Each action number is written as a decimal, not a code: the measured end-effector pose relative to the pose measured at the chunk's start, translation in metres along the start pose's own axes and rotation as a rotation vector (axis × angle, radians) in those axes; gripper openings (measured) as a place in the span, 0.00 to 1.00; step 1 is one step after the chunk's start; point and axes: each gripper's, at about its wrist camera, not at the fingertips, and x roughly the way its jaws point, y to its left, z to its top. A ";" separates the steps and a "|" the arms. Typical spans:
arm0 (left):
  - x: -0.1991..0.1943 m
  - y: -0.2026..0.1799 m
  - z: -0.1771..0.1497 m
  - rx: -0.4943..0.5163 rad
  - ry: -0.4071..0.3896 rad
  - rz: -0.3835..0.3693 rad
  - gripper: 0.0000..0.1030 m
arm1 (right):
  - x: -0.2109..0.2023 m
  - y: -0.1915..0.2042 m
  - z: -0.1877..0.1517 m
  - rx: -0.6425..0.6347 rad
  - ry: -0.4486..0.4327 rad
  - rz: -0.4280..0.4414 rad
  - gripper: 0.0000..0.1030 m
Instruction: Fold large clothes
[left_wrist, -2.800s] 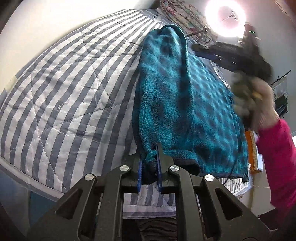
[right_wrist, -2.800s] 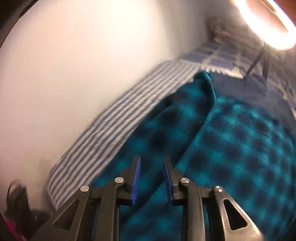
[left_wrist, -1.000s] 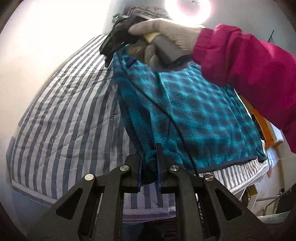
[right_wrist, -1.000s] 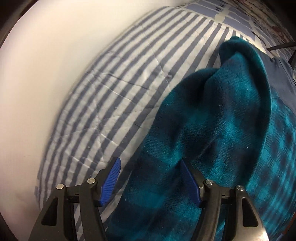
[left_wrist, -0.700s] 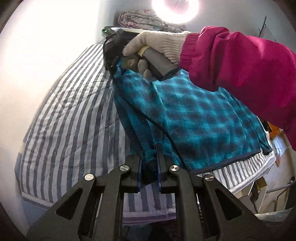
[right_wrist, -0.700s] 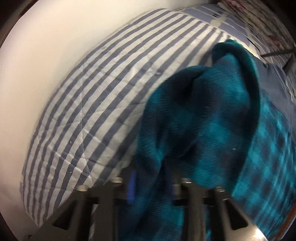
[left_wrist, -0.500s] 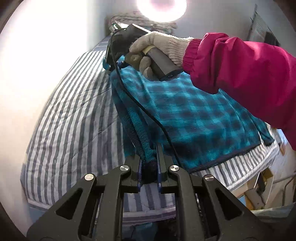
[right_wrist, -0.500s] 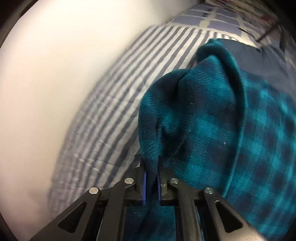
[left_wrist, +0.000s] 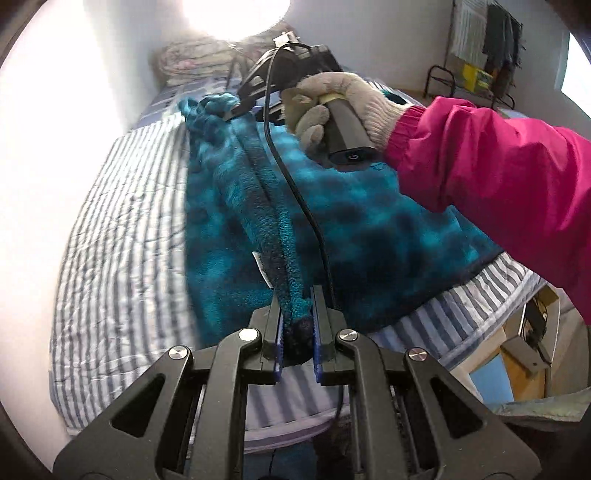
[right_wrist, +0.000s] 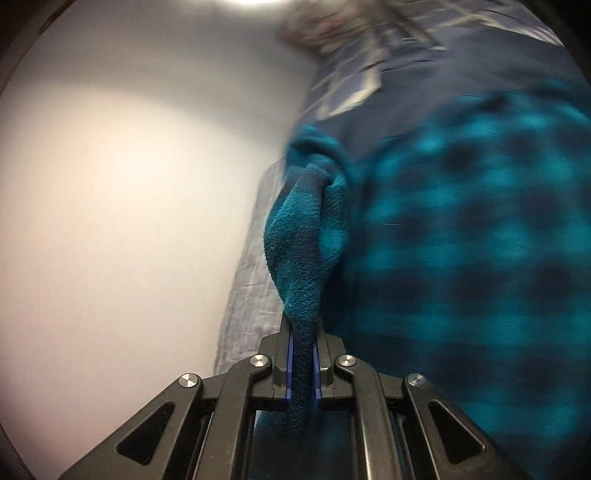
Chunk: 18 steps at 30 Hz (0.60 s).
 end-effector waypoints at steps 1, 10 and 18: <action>0.005 -0.006 0.000 0.009 0.009 -0.005 0.10 | -0.004 -0.010 -0.004 0.017 -0.007 -0.008 0.05; 0.037 -0.034 -0.004 0.025 0.080 -0.034 0.10 | -0.021 -0.054 -0.007 0.045 0.011 -0.193 0.05; 0.040 -0.036 -0.003 -0.021 0.086 -0.095 0.15 | -0.013 -0.025 0.000 -0.050 0.031 -0.292 0.06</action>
